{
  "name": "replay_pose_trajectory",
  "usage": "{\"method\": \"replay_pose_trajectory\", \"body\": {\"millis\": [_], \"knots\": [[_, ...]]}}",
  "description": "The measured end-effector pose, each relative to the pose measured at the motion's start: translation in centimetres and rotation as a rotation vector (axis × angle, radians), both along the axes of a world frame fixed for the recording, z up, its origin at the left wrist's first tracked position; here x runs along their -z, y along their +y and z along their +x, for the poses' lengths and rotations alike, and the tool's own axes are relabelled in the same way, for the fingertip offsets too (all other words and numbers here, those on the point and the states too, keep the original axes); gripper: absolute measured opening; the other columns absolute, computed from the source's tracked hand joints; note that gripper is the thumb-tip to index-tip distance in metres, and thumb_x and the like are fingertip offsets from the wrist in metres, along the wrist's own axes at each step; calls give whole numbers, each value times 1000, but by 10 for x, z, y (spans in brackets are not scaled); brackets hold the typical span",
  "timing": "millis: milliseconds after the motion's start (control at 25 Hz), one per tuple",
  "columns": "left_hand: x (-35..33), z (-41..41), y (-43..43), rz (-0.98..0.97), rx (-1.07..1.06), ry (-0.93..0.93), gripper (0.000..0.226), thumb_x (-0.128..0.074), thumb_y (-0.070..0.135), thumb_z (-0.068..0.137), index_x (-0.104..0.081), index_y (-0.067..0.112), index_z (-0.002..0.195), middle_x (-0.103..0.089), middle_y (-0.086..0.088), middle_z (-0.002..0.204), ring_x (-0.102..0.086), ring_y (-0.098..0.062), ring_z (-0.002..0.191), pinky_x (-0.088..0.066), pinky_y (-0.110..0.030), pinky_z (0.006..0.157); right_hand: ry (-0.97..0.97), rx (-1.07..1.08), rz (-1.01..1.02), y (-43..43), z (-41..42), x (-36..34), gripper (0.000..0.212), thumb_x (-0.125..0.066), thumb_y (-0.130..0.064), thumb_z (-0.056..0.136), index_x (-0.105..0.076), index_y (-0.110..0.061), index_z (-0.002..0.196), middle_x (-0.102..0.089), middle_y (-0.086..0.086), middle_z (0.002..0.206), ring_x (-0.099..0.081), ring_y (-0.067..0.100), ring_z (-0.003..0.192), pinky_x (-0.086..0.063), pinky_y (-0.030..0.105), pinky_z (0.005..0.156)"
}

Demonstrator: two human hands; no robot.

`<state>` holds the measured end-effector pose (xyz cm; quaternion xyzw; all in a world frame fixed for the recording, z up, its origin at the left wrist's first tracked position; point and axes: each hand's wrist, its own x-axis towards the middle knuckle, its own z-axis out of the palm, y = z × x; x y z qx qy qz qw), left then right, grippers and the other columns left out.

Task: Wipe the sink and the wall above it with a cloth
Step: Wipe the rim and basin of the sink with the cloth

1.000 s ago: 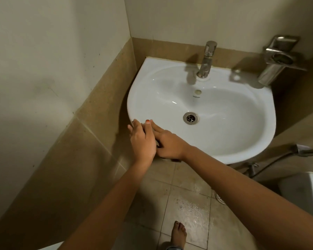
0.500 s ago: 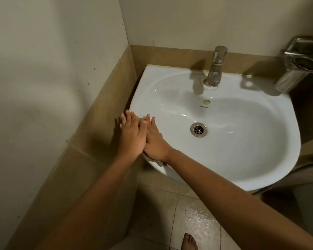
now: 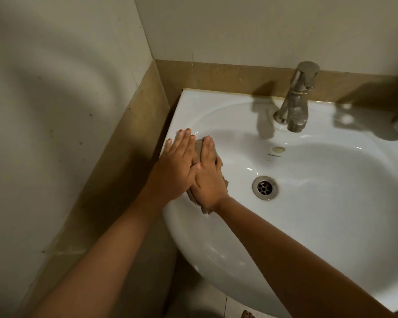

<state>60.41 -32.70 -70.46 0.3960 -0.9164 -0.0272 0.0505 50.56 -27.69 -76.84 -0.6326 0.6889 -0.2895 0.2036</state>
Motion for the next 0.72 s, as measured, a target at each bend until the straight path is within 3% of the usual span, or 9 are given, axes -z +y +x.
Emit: {"method": "replay_pose_trajectory", "body": {"millis": [160,280,400,480,600,720], "knots": [[2,-6,-3,-34,-22,-100,65,-26,43,89,-38,1,137,-41,-19,144,-35,-34,136,-15,-43,109,130,69,36,-5,-18,8,61,-3,-50,91,22,-28,143,30,2,150,36,14,136,12,48,115],[2,-5,-4,-8,-19,-73,70,-22,48,89,-33,2,140,-35,-18,148,-29,-34,139,-12,-40,111,113,302,148,-3,-17,13,63,0,-53,88,26,-29,139,38,2,144,38,17,133,15,50,111],[3,-4,-5,-4,-33,-17,75,-17,53,87,-26,4,143,-26,-15,152,-20,-30,143,-5,-34,112,4,754,282,-4,-13,16,71,-20,-51,95,20,-23,145,26,14,153,24,28,142,4,62,110],[4,-4,-5,10,-34,5,76,-14,54,86,-23,6,144,-22,-12,154,-15,-27,144,0,-32,112,-59,940,377,-8,-13,10,76,-32,-47,96,16,-19,148,19,19,155,16,36,143,-3,69,106],[3,-5,-4,51,-46,81,75,-16,53,86,-24,6,144,-23,-13,153,-17,-27,144,-2,-32,113,-105,943,448,-11,-11,1,78,-33,-46,96,18,-17,148,22,20,154,15,41,142,-7,71,106],[0,-5,-2,79,-24,133,69,-24,46,89,-33,0,139,-33,-18,148,-26,-33,140,-10,-38,112,-99,750,457,-2,-1,-4,70,-26,-48,97,15,-23,149,24,17,154,16,39,142,-6,69,106]]}}
